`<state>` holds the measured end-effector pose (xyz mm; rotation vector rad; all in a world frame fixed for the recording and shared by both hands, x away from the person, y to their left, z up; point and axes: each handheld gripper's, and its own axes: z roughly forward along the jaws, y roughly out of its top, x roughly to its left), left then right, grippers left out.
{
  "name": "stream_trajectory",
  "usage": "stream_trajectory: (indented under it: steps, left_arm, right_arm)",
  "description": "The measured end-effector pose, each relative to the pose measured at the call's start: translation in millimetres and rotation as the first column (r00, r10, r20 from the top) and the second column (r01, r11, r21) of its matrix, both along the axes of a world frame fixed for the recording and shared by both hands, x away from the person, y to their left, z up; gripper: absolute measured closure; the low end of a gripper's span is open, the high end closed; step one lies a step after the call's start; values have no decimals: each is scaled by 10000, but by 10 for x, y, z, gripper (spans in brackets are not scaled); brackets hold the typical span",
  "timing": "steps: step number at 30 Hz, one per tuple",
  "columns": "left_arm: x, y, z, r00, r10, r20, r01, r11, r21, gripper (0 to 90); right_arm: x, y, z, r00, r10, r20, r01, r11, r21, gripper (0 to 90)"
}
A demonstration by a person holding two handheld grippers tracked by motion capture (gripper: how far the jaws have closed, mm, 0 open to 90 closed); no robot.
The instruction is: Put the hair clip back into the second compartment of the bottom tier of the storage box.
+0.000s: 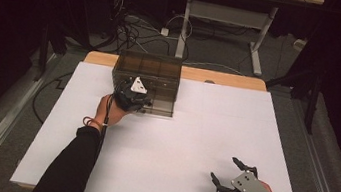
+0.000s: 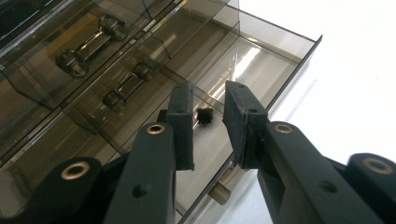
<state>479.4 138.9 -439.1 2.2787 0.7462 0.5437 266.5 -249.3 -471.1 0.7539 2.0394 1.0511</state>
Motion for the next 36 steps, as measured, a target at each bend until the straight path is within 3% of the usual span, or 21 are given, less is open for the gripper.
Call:
stream_trajectory:
  steps: [11, 23, 31, 36]
  left_arm:
    - [-65, 39, 57, 9992, 43, 386, -30, 9994, -347, 705]
    - [-261, 177, 48, 9936, 137, 1120, 1, 9925, -1224, 681]
    - [-426, 165, 68, 9852, -155, 1710, 412, 9882, -1476, 599]
    - [-498, 86, 80, 9751, -166, 2214, 438, 9920, -1184, 443]
  right_arm:
    - [-5, 1, 5, 10000, 2, 45, -2, 10000, -17, 188]
    - [0, 13, 11, 9999, -121, 83, 120, 9999, 34, 188]
    - [4, 39, 3, 9997, -199, 113, 199, 9998, 9, 188]
    - [2, 50, -7, 9998, -158, 74, 158, 9999, -21, 188]
